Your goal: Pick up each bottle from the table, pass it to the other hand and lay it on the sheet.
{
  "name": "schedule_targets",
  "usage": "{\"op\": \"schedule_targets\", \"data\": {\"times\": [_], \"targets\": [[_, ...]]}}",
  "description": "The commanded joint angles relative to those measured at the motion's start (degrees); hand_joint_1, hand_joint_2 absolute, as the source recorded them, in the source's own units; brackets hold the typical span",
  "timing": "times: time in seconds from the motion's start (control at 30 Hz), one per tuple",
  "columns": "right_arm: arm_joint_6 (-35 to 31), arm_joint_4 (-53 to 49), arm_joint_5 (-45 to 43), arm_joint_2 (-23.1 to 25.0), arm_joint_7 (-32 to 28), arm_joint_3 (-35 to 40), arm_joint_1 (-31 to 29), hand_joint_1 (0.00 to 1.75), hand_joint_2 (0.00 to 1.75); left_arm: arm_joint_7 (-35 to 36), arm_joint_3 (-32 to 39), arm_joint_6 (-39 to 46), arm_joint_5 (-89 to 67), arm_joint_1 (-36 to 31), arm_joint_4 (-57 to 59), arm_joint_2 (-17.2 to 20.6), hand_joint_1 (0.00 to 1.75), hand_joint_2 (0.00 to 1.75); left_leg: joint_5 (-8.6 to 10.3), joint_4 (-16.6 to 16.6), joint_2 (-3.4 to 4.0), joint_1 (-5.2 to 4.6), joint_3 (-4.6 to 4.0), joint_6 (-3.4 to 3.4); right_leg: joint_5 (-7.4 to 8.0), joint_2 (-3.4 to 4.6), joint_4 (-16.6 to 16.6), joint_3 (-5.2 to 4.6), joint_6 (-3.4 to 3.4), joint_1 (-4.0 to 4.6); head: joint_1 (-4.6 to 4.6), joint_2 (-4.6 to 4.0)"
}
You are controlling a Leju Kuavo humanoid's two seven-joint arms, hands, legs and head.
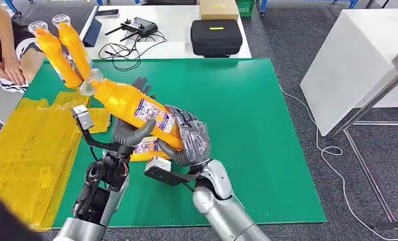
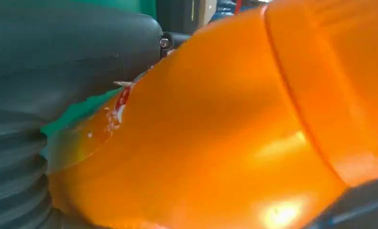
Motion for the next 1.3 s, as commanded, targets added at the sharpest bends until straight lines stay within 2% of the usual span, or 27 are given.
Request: {"op": "schedule_targets", "data": {"times": [0.03, 0.07, 0.1, 0.13, 0.67, 0.9, 0.93, 0.97, 1.1, 1.2, 1.3], "targets": [[6.49, 7.61, 3.67, -0.5, -0.5, 11.78, -2.18, 1.75, 1.75, -0.42, 0.31, 1.88, 0.35, -3.94, 4.58, 0.42, 0.03, 1.75, -0.08, -0.09, -0.08, 0.05, 0.31, -0.01, -0.11, -0.18, -0.08, 0.34, 0.0, 0.07, 0.0, 0.0], [6.47, 7.73, 3.6, -0.52, -0.47, 11.77, -2.23, 1.75, 1.75, -0.53, 0.63, 1.95, 0.63, -3.94, 4.48, 0.3, 0.12, 1.75, -0.06, -0.07, -0.1, 0.05, 0.23, -0.01, -0.1, -0.19, -0.07, 0.27, 0.0, 0.06, 0.04, 0.0], [6.39, 7.89, 3.5, -0.58, -0.6, 11.74, -2.3, 1.75, 1.75, -0.43, 0.75, 1.99, 0.71, -3.98, 4.36, 0.27, 0.3, 1.75, -0.03, -0.04, -0.07, 0.02, 0.11, 0.0, -0.06, -0.13, -0.04, 0.13, 0.01, 0.04, -0.02, 0.0], [6.33, 8.17, 3.14, -0.66, -0.52, 11.52, -2.39, 1.75, 1.75, -0.58, 1.52, 2.53, 1.34, -3.88, 4.0, 0.01, 1.73, 1.75, -0.07, -0.07, -0.1, 0.04, 0.26, 0.0, -0.11, -0.2, -0.07, 0.29, 0.01, 0.06, 0.02, 0.0], [6.8, 7.91, 2.54, -0.84, 1.35, 10.47, -2.15, 1.75, 1.75, -1.17, 2.95, 4.94, 1.41, -3.49, 2.64, -0.29, 1.75, 1.75, -0.03, -0.03, -0.16, 0.04, 0.1, -0.01, -0.07, -0.23, -0.05, 0.12, 0.01, 0.06, 0.0, 0.0], [6.16, 7.33, 2.5, -0.96, 1.77, 9.8, -1.83, 1.75, 1.75, -1.71, 3.55, 6.13, 1.55, -3.15, 2.12, -0.27, 1.75, 1.75, -0.09, -0.07, -0.22, 0.05, 0.3, 0.0, -0.16, -0.34, -0.09, 0.34, 0.02, 0.08, 0.0, 0.0], [5.05, 6.77, 2.33, -1.1, 1.88, 9.24, -1.57, 0.45, 1.75, -1.86, 3.88, 6.55, 1.69, -2.89, 1.69, -0.18, 1.75, 1.75, -0.05, -0.05, -0.18, 0.05, 0.18, 0.0, -0.11, -0.27, -0.07, 0.21, 0.01, 0.07, 0.02, 0.0], [3.8, 5.86, 1.65, -1.34, 1.69, 8.23, -1.18, 0.0, 1.75, -2.06, 4.33, 7.01, 1.84, -2.4, 0.84, 0.04, 1.75, 1.75, -0.1, -0.07, -0.19, 0.06, 0.31, 0.0, -0.16, -0.31, -0.09, 0.34, 0.02, 0.09, 0.0, 0.0], [-0.35, -0.39, -3.26, -3.39, 0.97, 1.64, 0.74, 0.0, 1.75, -3.6, 6.11, 10.42, -0.59, -0.67, -3.57, 1.86, 1.75, 1.75, -0.08, -0.07, -0.12, 0.04, 0.27, 0.01, -0.12, -0.23, -0.08, 0.27, 0.02, 0.07, 0.02, 0.0], [-1.96, -12.25, -9.0, -5.95, -1.76, -4.64, 4.62, 0.0, 1.75, -4.73, 8.55, 21.67, -10.39, 0.81, -9.14, 2.85, 1.75, 1.75, -0.02, -0.02, -0.05, 0.03, 0.0, 0.01, -0.03, -0.11, -0.04, 0.01, 0.02, 0.04, 0.0, 0.0], [-1.17, -14.14, -9.08, -6.37, -1.56, -5.04, 5.19, 0.0, 1.75, -4.24, 9.08, 21.44, -10.76, 0.92, -9.62, 2.81, 1.75, 1.75, -0.07, -0.03, -0.04, -0.01, 0.11, 0.02, -0.09, -0.13, -0.01, 0.1, 0.03, 0.0, 0.0, 0.0]]}}
